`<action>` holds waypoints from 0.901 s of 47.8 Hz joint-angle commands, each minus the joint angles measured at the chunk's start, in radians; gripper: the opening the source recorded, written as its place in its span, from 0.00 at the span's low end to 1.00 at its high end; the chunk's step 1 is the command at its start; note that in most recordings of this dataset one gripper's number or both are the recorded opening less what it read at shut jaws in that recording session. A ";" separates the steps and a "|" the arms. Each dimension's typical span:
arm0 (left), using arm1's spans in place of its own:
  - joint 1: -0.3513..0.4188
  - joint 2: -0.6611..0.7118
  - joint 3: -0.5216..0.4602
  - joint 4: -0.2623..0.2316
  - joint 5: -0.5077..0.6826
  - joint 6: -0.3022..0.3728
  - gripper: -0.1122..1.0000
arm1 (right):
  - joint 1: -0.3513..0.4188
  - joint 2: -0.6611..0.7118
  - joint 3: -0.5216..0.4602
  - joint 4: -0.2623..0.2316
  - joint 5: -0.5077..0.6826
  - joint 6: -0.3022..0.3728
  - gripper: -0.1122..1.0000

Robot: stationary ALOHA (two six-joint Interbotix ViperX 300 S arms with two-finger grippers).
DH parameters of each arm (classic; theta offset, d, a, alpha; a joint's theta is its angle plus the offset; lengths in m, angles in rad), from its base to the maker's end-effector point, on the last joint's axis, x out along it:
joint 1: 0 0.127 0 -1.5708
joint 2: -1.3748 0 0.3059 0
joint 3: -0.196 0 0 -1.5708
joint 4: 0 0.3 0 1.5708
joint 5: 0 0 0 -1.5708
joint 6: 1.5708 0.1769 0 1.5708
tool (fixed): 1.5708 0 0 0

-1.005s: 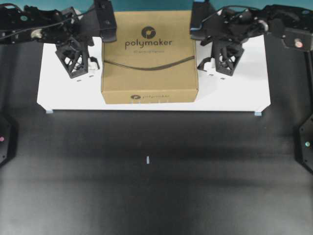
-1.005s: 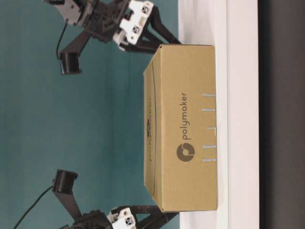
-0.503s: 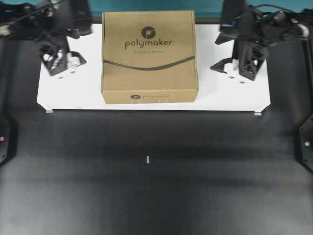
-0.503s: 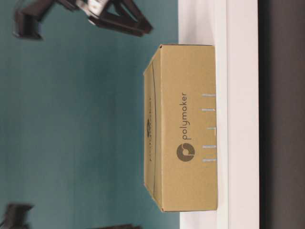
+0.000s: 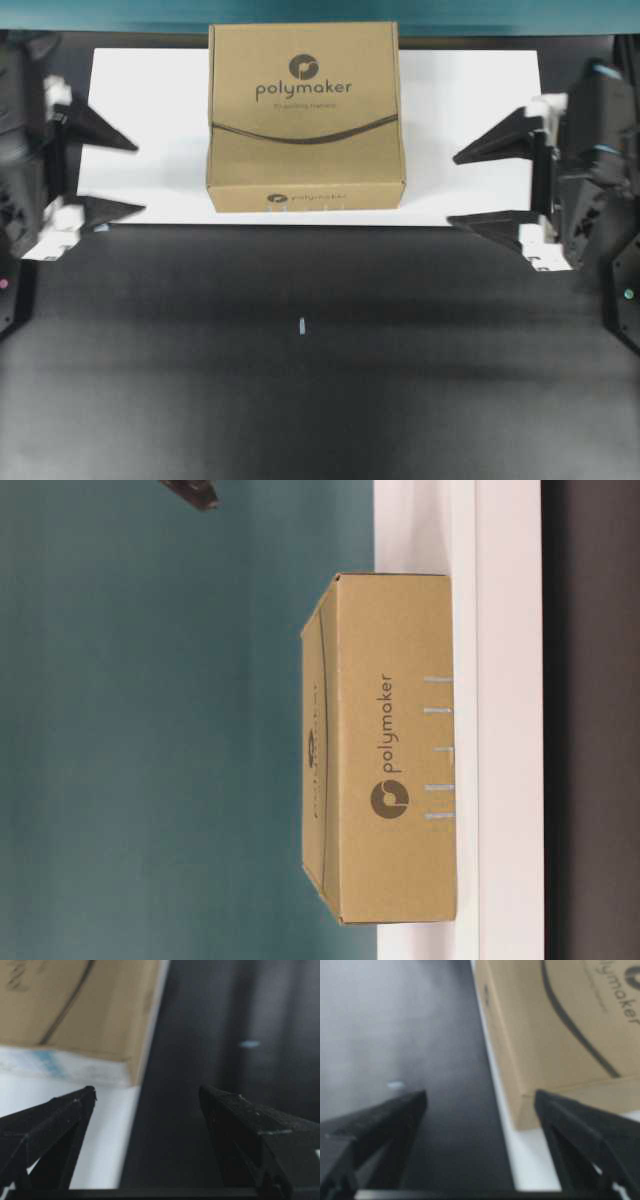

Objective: Place the cardboard box on the stand after clamping it between your arms.

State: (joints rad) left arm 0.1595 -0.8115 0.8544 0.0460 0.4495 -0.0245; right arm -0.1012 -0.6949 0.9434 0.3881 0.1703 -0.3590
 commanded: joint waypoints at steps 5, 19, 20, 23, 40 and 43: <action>-0.100 -0.026 0.020 0.000 -0.112 -0.003 0.83 | 0.097 -0.060 0.055 0.003 -0.051 0.054 0.85; -0.189 -0.054 0.049 0.002 -0.256 -0.023 0.83 | 0.152 -0.137 0.084 0.002 -0.067 0.074 0.85; -0.193 -0.058 0.049 0.000 -0.270 -0.023 0.82 | 0.152 -0.140 0.084 0.002 -0.069 0.074 0.85; -0.209 -0.072 0.055 0.000 -0.333 -0.031 0.82 | 0.149 -0.163 0.091 0.002 -0.074 0.072 0.85; -0.268 -0.120 0.104 0.000 -0.342 -0.115 0.77 | 0.172 -0.259 0.140 0.000 -0.130 0.074 0.85; -0.278 -0.120 0.107 0.000 -0.307 -0.124 0.77 | 0.178 -0.279 0.158 0.002 -0.133 0.078 0.85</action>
State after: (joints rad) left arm -0.1043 -0.9327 0.9695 0.0445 0.1135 -0.1396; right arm 0.0476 -0.9618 1.0876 0.3866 0.0476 -0.2961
